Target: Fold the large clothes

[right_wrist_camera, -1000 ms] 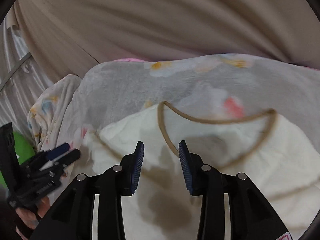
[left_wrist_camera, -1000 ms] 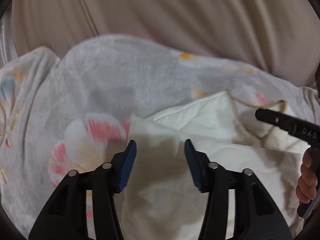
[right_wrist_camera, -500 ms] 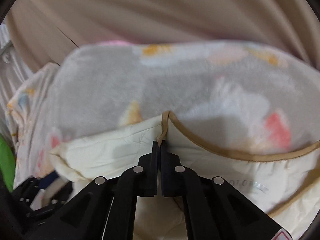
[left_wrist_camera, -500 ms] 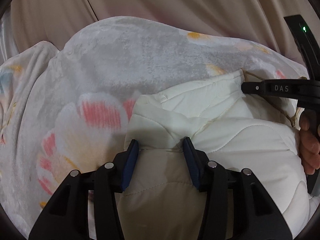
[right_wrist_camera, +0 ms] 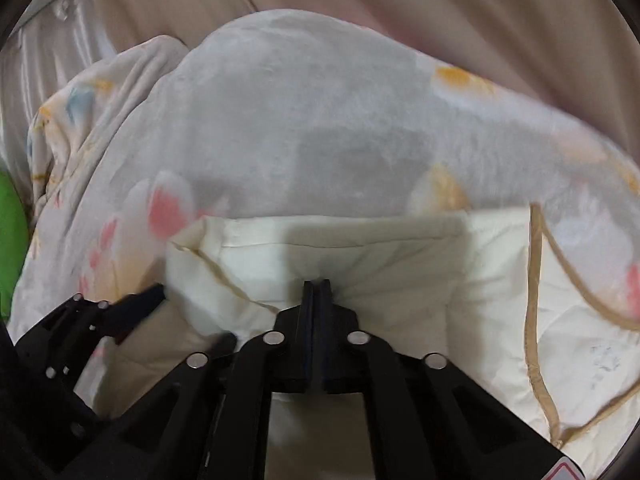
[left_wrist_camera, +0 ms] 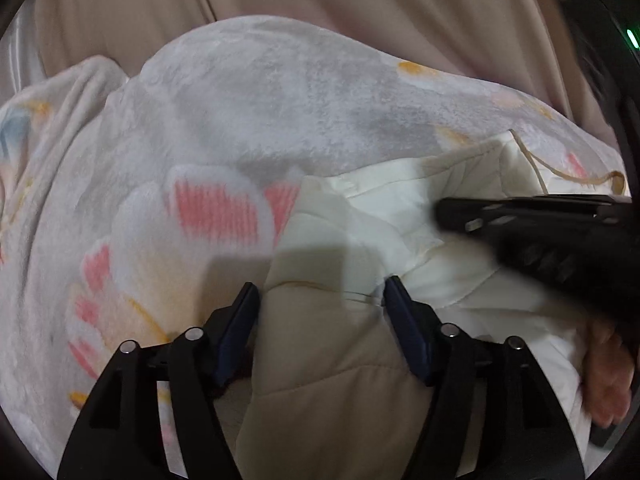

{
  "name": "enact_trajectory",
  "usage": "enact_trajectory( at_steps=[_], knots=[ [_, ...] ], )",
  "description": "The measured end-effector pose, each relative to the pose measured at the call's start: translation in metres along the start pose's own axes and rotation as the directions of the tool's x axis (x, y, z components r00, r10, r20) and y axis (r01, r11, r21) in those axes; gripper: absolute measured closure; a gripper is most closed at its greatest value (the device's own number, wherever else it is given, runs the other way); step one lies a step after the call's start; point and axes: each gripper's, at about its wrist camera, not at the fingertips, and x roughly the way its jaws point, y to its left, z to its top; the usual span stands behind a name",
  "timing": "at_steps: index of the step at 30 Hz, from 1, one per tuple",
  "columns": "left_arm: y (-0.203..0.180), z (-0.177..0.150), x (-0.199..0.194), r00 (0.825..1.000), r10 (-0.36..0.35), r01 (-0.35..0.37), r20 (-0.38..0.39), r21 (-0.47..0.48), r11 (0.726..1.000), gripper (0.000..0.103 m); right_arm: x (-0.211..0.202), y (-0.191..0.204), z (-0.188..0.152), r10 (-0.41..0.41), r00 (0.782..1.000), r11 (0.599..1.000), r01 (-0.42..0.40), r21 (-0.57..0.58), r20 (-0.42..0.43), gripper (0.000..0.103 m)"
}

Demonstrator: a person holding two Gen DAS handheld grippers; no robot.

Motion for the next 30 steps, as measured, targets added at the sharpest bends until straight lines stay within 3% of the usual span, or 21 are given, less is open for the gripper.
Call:
enact_trajectory(
  at_steps=[2, 4, 6, 7, 9, 11, 13, 15, 17, 18, 19, 23, 25, 27, 29, 30],
  knots=[
    [0.003, 0.000, 0.001, 1.000, -0.013, 0.013, -0.006, -0.017, 1.000, 0.035, -0.017, -0.044, -0.001, -0.101, 0.994, 0.992, 0.098, 0.082, 0.040, 0.103],
    [0.002, 0.000, 0.002, 1.000, -0.004, 0.004, -0.003, -0.011, 1.000, 0.034, -0.038, -0.088, -0.009, -0.131, 0.990, 0.974, 0.119, 0.194, 0.053, 0.103],
    [0.002, 0.000, 0.002, 1.000, 0.010, -0.010, -0.007, -0.014, 1.000, 0.032, -0.065, -0.107, -0.022, -0.162, 0.983, 0.958, 0.136, 0.253, 0.083, 0.101],
    [0.002, 0.000, 0.002, 1.000, 0.010, -0.010, -0.007, -0.017, 1.000, 0.032, -0.078, -0.109, -0.030, -0.131, 0.986, 0.965, 0.103, 0.242, 0.101, 0.093],
    [0.001, -0.001, 0.002, 1.000, 0.018, -0.018, -0.004, -0.014, 1.000, 0.032, -0.089, -0.093, -0.044, -0.015, 0.994, 0.984, -0.004, 0.177, 0.105, 0.093],
    [-0.001, -0.002, 0.001, 0.999, 0.035, -0.035, 0.000, -0.003, 0.999, 0.031, -0.081, -0.073, -0.057, 0.005, 0.998, 0.996, -0.010, 0.084, 0.063, 0.094],
    [-0.001, -0.002, -0.001, 0.999, 0.049, -0.049, 0.002, 0.000, 0.999, 0.028, -0.055, -0.067, -0.068, -0.144, 0.989, 0.990, 0.143, -0.019, -0.040, 0.103],
    [0.001, -0.004, -0.006, 0.998, 0.059, -0.059, 0.005, 0.012, 0.998, 0.028, -0.063, -0.087, -0.074, -0.182, 0.983, 0.983, 0.183, 0.028, -0.024, 0.103],
    [0.004, -0.009, -0.018, 0.998, 0.068, -0.068, 0.011, 0.033, 0.997, 0.028, -0.098, -0.113, -0.083, -0.333, 0.943, 0.937, 0.329, 0.114, 0.017, 0.102],
    [0.005, -0.013, -0.027, 0.997, 0.070, -0.070, 0.015, 0.038, 0.997, 0.028, -0.119, -0.121, -0.092, -0.342, 0.939, 0.931, 0.333, 0.150, 0.037, 0.091],
    [0.006, -0.018, -0.042, 0.998, 0.055, -0.056, 0.024, 0.043, 0.998, 0.029, -0.141, -0.130, -0.103, -0.325, 0.944, 0.933, 0.310, 0.181, 0.059, 0.088],
    [-0.004, -0.046, -0.112, 0.993, -0.096, 0.091, 0.064, 0.081, 0.993, 0.029, -0.224, -0.135, -0.171, -0.275, 0.952, 0.950, 0.247, 0.191, 0.136, 0.088],
    [-0.022, -0.062, -0.138, 0.989, -0.126, 0.115, 0.073, 0.148, 0.982, 0.028, -0.244, -0.127, -0.206, -0.228, 0.963, 0.961, 0.197, 0.196, 0.147, 0.088],
    [-0.042, -0.078, -0.139, 0.995, -0.092, 0.083, 0.031, 0.222, 0.971, 0.027, -0.243, -0.125, -0.227, -0.226, 0.966, 0.959, 0.199, 0.200, 0.123, 0.088],
    [-0.053, -0.091, -0.123, 0.999, -0.028, 0.031, -0.016, 0.254, 0.967, 0.027, -0.231, -0.136, -0.248, -0.309, 0.949, 0.933, 0.291, 0.211, 0.059, 0.090],
    [-0.052, -0.097, -0.114, 1.000, -0.006, 0.013, -0.029, 0.253, 0.967, 0.027, -0.224, -0.147, -0.261, -0.355, 0.934, 0.910, 0.340, 0.238, 0.025, 0.096]
  ],
)
